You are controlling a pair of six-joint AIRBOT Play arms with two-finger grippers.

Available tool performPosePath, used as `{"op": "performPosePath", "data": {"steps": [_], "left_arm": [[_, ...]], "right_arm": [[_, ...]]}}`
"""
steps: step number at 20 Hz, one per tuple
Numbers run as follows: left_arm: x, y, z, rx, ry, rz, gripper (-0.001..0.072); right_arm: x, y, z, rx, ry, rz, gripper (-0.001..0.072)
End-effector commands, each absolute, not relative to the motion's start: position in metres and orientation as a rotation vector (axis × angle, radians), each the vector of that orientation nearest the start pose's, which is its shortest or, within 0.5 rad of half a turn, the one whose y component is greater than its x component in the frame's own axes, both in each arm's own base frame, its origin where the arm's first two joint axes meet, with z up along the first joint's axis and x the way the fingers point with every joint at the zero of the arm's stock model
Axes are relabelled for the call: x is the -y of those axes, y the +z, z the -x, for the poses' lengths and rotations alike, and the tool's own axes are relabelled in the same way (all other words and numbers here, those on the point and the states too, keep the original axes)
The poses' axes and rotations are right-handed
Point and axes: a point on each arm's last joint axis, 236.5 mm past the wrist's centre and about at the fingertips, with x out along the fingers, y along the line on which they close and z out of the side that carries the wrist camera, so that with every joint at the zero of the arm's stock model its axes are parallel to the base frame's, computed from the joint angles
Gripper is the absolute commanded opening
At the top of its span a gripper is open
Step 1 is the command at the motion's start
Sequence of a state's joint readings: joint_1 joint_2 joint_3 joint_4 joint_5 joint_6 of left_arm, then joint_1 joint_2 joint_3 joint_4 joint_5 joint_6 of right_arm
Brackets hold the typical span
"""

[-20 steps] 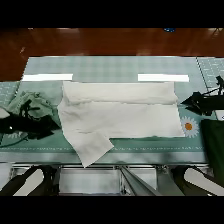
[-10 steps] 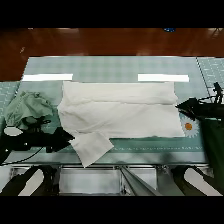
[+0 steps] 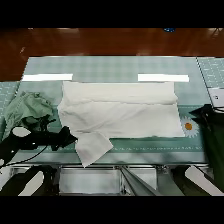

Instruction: Fold the shirts.

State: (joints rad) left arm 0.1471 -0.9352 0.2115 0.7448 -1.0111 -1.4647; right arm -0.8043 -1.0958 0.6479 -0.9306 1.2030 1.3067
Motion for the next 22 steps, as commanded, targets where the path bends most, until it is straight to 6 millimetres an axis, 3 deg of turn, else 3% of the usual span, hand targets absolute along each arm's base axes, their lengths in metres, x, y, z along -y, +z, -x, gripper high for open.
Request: {"op": "performPosePath", "data": {"steps": [1, 3, 7, 10, 12, 15, 16, 17, 18, 20, 22], "left_arm": [[0.126, -0.113, -0.177, -1.525, -0.133, 0.952, 0.0025], [0.126, -0.113, -0.177, -1.525, -0.133, 0.952, 0.0025], [0.125, -0.113, -0.178, -1.521, -0.130, 0.952, 0.0025], [0.125, -0.113, -0.178, -1.519, -0.129, 0.951, 0.0025], [0.124, -0.113, -0.179, -1.516, -0.127, 0.951, 0.0025], [0.125, -0.113, -0.178, -1.517, -0.128, 0.951, 0.0025], [0.125, -0.113, -0.178, -1.517, -0.128, 0.951, 0.0025], [0.125, -0.113, -0.179, -1.517, -0.128, 0.951, 0.0025], [0.124, -0.112, -0.180, -1.514, -0.130, 0.949, 0.0025], [0.122, -0.102, -0.194, -1.476, -0.151, 0.932, 0.0025], [0.116, -0.080, -0.223, -1.403, -0.176, 0.915, 0.0025]], "right_arm": [[0.075, -0.084, -0.211, -1.354, -0.286, -1.091, 0.0410], [0.059, -0.093, -0.199, -1.399, -0.271, -1.130, 0.0410], [0.060, -0.099, -0.196, -1.402, -0.292, -1.132, 0.0410], [0.046, -0.110, -0.193, -1.484, -0.249, -1.127, 0.0410], [0.030, -0.116, -0.205, -1.501, -0.182, -1.109, 0.0410], [0.017, -0.113, -0.239, -1.401, -0.133, -1.140, 0.0409], [0.017, -0.110, -0.247, -1.373, -0.131, -1.147, 0.0389], [0.019, -0.106, -0.253, -1.356, -0.118, -1.148, 0.0260], [0.019, -0.099, -0.257, -1.348, -0.072, -1.115, 0.0055], [0.018, -0.081, -0.264, -1.351, 0.023, -1.052, 0.0023], [0.025, -0.061, -0.276, -1.328, 0.062, -1.012, 0.0022]]}}
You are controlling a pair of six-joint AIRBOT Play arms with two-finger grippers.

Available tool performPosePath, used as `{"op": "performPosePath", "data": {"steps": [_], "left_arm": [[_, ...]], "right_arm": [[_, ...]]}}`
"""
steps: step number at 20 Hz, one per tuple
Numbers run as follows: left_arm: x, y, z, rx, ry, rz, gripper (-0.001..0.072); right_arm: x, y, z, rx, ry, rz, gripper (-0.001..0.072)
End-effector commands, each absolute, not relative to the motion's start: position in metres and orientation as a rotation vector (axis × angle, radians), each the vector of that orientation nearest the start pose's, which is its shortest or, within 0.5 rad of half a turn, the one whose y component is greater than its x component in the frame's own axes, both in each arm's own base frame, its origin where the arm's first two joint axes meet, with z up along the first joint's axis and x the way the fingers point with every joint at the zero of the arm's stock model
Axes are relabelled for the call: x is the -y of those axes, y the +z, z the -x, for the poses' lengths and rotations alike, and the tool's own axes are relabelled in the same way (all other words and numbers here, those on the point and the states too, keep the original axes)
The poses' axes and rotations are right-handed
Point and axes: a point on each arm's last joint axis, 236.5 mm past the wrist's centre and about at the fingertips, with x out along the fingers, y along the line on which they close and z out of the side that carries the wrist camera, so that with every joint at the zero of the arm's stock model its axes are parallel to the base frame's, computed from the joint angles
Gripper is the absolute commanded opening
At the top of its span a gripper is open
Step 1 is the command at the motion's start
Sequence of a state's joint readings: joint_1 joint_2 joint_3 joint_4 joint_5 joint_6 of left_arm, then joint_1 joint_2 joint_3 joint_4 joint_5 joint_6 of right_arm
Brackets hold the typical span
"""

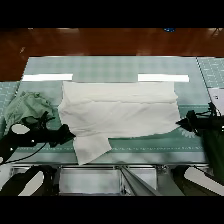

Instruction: Fold the shirts.

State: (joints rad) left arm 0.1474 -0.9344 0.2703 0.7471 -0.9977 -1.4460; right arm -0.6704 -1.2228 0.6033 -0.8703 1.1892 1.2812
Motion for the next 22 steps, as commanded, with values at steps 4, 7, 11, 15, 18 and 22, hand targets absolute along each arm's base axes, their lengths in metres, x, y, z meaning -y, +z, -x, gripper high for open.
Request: {"op": "performPosePath", "data": {"steps": [4, 7, 11, 15, 18, 22], "left_arm": [[0.106, -0.029, -0.289, -1.254, -0.228, 0.859, 0.0025], [0.099, -0.021, -0.338, -1.242, -0.239, 0.843, 0.0025], [0.099, -0.033, -0.402, -1.274, -0.262, 0.833, 0.0025], [0.113, -0.049, -0.452, -1.309, -0.313, 0.811, 0.0025], [0.114, -0.054, -0.476, -1.326, -0.326, 0.826, 0.0025], [0.112, -0.056, -0.498, -1.311, -0.340, 0.818, 0.0025]], "right_arm": [[0.038, -0.033, -0.308, -1.248, 0.087, -0.934, 0.0022], [0.026, -0.023, -0.342, -1.198, 0.129, -0.869, 0.0022], [0.020, -0.011, -0.399, -1.105, 0.150, -0.849, 0.0022], [0.018, -0.020, -0.440, -1.088, 0.141, -0.838, 0.0022], [0.021, -0.030, -0.458, -1.099, 0.129, -0.861, 0.0022], [0.025, -0.041, -0.467, -1.112, 0.122, -0.872, 0.0022]]}}
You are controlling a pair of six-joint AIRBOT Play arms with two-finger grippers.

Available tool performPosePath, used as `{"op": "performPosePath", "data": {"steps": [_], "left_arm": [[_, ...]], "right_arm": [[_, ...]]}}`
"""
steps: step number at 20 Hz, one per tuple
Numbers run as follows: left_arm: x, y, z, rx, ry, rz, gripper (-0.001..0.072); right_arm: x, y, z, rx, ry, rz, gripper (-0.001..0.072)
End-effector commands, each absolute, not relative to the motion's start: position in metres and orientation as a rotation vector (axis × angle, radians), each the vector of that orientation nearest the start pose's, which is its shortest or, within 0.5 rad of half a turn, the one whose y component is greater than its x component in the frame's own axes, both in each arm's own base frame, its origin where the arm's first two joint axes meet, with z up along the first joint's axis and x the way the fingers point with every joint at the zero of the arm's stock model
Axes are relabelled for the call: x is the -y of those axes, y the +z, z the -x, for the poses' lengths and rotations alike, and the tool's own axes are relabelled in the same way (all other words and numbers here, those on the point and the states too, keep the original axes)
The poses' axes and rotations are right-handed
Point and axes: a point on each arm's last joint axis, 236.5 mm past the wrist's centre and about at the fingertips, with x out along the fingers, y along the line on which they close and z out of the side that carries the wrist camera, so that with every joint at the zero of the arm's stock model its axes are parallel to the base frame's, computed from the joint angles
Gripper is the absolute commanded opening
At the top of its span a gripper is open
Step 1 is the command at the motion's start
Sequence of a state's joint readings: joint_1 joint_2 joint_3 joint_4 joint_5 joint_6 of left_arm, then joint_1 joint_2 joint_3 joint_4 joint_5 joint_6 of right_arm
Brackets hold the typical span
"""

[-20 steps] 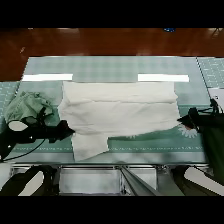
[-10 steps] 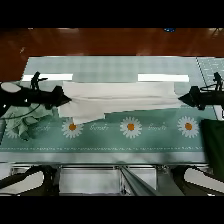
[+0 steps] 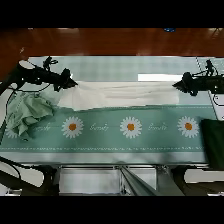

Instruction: Fold the shirts.

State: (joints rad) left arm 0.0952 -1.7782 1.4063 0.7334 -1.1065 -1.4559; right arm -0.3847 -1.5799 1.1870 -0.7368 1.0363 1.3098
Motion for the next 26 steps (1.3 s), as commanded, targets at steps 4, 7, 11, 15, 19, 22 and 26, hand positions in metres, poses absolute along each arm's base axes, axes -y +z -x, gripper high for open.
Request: {"op": "performPosePath", "data": {"steps": [4, 7, 11, 15, 19, 22, 26], "left_arm": [[0.109, -0.072, -0.501, -1.328, -0.326, 0.816, 0.0025], [0.107, -0.080, -0.507, -1.311, -0.315, 0.809, 0.0025], [0.113, -0.077, -0.512, -1.293, -0.320, 0.812, 0.0378], [0.075, -0.030, -0.494, -1.385, -0.382, 0.701, 0.0503], [0.020, 0.049, -0.486, -1.234, -0.329, 0.577, 0.0503], [0.029, 0.110, -0.476, -1.046, -0.344, 0.477, 0.0504], [0.064, 0.145, -0.450, -0.751, -0.286, 0.432, 0.0503]], "right_arm": [[0.030, -0.050, -0.477, -1.109, 0.111, -0.879, 0.0023], [0.032, -0.056, -0.484, -1.090, 0.093, -0.904, 0.0023], [0.034, -0.061, -0.493, -1.060, 0.077, -0.947, 0.0407], [0.072, -0.005, -0.494, -0.991, 0.109, -0.930, 0.0410], [0.147, 0.042, -0.450, -0.955, 0.011, -0.848, 0.0410], [0.171, 0.022, -0.412, -1.026, -0.083, -0.821, 0.0410], [0.154, -0.030, -0.412, -1.007, -0.124, -0.935, 0.0410]]}}
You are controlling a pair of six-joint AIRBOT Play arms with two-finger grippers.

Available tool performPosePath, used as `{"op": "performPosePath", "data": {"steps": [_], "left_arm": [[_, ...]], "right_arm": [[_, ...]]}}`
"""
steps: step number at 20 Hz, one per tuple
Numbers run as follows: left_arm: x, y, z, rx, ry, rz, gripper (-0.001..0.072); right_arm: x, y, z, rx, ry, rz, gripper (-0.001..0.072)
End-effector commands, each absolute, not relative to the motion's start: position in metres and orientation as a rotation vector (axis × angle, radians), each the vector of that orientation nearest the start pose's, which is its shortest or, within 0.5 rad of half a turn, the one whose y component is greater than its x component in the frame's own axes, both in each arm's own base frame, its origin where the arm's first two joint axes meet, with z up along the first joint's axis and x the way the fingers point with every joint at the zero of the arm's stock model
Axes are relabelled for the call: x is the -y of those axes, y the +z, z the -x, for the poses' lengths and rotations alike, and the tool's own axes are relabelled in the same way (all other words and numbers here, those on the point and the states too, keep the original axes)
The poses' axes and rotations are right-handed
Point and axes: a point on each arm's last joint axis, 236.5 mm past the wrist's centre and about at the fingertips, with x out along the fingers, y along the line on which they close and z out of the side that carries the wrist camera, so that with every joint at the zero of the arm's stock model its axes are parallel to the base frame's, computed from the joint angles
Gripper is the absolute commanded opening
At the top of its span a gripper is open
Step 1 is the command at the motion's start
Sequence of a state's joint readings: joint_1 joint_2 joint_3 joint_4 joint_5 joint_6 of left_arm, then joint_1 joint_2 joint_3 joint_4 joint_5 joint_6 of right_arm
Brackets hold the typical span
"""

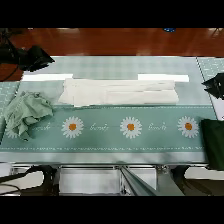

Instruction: Fold the shirts.

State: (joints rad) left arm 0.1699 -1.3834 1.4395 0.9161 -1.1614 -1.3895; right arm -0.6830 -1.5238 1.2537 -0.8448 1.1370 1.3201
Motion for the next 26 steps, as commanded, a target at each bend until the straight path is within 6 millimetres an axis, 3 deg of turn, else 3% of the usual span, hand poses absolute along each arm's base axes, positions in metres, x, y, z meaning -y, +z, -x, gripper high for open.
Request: {"op": "performPosePath", "data": {"steps": [1, 4, 6, 9, 14, 17, 18, 19, 22, 25, 26], "left_arm": [[0.074, 0.141, -0.438, -0.723, -0.290, 0.418, 0.0504], [0.100, 0.107, -0.406, -0.779, -0.324, 0.410, 0.0504], [0.112, 0.088, -0.395, -0.834, -0.346, 0.409, 0.0504], [0.117, 0.082, -0.393, -0.850, -0.350, 0.416, 0.0504], [0.117, 0.083, -0.393, -0.849, -0.350, 0.416, 0.0504], [0.117, 0.083, -0.393, -0.850, -0.347, 0.424, 0.0504], [0.117, 0.082, -0.393, -0.851, -0.347, 0.423, 0.0504], [0.117, 0.083, -0.393, -0.850, -0.346, 0.423, 0.0503], [0.115, 0.084, -0.397, -0.834, -0.339, 0.423, 0.0503], [0.117, 0.085, -0.396, -0.834, -0.343, 0.423, 0.0496], [0.122, 0.084, -0.395, -0.838, -0.354, 0.417, 0.0433]], "right_arm": [[0.144, -0.042, -0.415, -1.018, -0.110, -0.971, 0.0410], [0.110, -0.066, -0.434, -1.044, -0.021, -1.101, 0.0411], [0.093, -0.080, -0.442, -1.064, 0.008, -1.162, 0.0411], [0.069, -0.097, -0.450, -1.117, 0.048, -1.175, 0.0411], [0.032, -0.107, -0.464, -1.170, 0.118, -1.156, 0.0411], [0.022, -0.099, -0.485, -1.126, 0.128, -1.121, 0.0406], [0.018, -0.095, -0.491, -1.116, 0.136, -1.103, 0.0326], [0.012, -0.090, -0.494, -1.114, 0.173, -1.068, 0.0025], [-0.003, -0.061, -0.486, -1.138, 0.300, -1.014, 0.0021], [0.010, -0.030, -0.451, -1.208, 0.296, -0.796, 0.0021], [0.017, -0.015, -0.439, -1.214, 0.269, -0.712, 0.0021]]}}
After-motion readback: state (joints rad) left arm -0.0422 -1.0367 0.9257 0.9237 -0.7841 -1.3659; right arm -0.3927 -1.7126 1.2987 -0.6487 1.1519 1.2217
